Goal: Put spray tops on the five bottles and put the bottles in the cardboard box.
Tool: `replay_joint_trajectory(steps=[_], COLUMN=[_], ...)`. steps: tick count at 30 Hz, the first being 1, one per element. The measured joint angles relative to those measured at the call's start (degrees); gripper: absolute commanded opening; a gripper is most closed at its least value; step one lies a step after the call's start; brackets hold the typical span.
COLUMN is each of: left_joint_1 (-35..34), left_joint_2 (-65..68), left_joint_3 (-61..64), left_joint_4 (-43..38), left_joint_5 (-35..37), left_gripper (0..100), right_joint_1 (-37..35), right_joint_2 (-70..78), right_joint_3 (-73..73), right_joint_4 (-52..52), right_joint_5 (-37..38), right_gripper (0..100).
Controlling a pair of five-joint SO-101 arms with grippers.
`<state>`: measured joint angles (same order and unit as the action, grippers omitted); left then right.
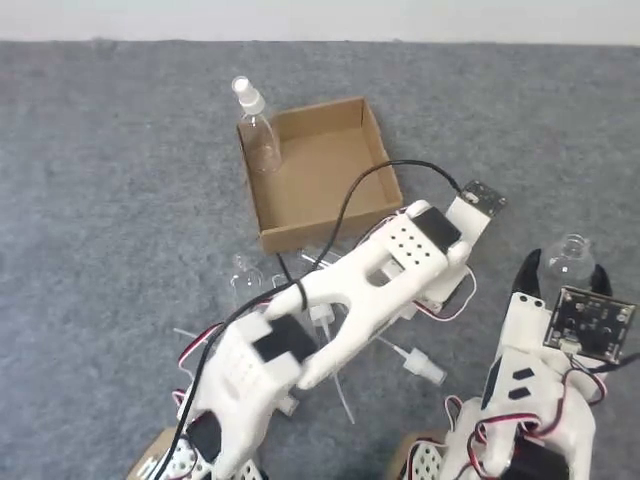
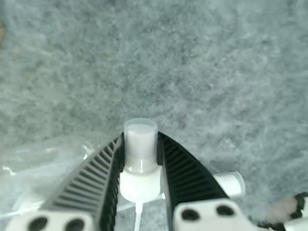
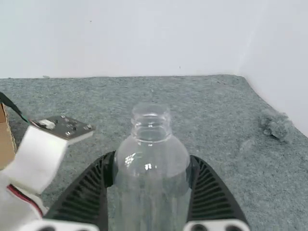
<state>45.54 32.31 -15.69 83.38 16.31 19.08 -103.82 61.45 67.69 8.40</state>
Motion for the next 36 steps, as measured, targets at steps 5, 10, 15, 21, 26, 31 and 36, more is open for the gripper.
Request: replay_joint_trajectory(steps=[5, 10, 15, 21, 26, 31, 36], left_joint_1=[0.00, 0.00, 0.00, 0.00, 0.00, -1.93, -5.19], left_joint_2=[-8.70, -16.26, -24.53, -36.48, -46.59, -56.26, -65.41], left_joint_3=[8.97, 15.03, 22.07, 32.53, 40.62, 47.38, 51.34], left_joint_4=[-4.84, -7.65, -11.87, -18.81, -24.09, -28.40, -30.07], left_joint_5=[0.26, 0.26, 0.26, 0.26, 0.26, 0.00, 0.26], left_gripper=[1, 1, 1, 1, 1, 1, 1], right_joint_1=[0.00, 0.00, 0.00, 0.00, 0.00, -0.26, -6.86], right_joint_2=[0.00, 0.00, 0.00, 0.00, 0.09, 0.00, 0.00], right_joint_3=[0.18, 0.18, 0.18, 0.44, 2.29, 2.29, 2.29], right_joint_4=[0.00, 0.00, 0.00, 0.00, -0.44, -0.79, -0.79], right_joint_5=[0.00, 0.00, 0.00, 0.00, 0.00, 0.00, -0.18], right_gripper=[0.6, 0.6, 0.6, 0.6, 0.6, 0.6, 0.6])
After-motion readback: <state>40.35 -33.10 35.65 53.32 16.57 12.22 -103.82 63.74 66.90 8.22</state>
